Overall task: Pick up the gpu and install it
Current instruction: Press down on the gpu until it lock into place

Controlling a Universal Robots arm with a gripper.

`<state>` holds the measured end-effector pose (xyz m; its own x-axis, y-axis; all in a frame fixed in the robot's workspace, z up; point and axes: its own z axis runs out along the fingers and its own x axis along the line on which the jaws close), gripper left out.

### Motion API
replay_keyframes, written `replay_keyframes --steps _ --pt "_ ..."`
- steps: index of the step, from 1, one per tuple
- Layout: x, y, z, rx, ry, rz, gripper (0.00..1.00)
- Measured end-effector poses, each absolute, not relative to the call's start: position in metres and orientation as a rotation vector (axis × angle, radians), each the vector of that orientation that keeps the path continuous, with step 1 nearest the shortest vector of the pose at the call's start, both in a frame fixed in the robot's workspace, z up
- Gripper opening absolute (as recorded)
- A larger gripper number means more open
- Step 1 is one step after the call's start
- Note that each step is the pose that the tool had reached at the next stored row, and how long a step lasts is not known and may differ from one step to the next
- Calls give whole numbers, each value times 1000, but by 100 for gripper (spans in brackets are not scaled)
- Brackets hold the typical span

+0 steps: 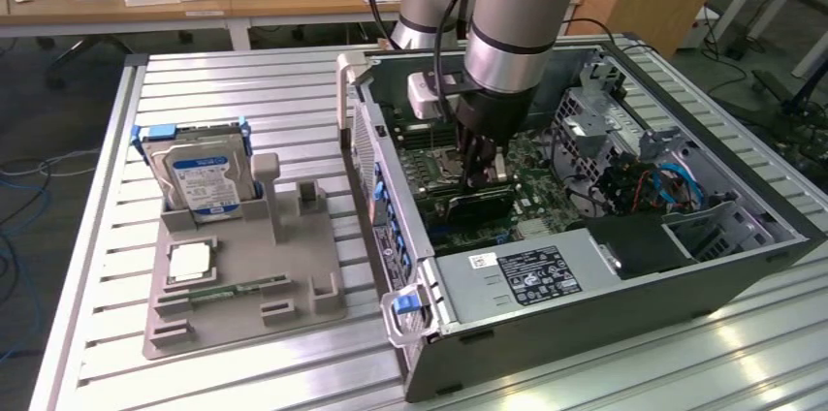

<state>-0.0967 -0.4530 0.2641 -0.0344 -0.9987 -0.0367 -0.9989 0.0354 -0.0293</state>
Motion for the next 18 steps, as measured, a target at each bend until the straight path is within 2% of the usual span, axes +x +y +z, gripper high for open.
replay_keyframes --steps 18 --pt "-98 -453 261 -2150 2226 6 11"
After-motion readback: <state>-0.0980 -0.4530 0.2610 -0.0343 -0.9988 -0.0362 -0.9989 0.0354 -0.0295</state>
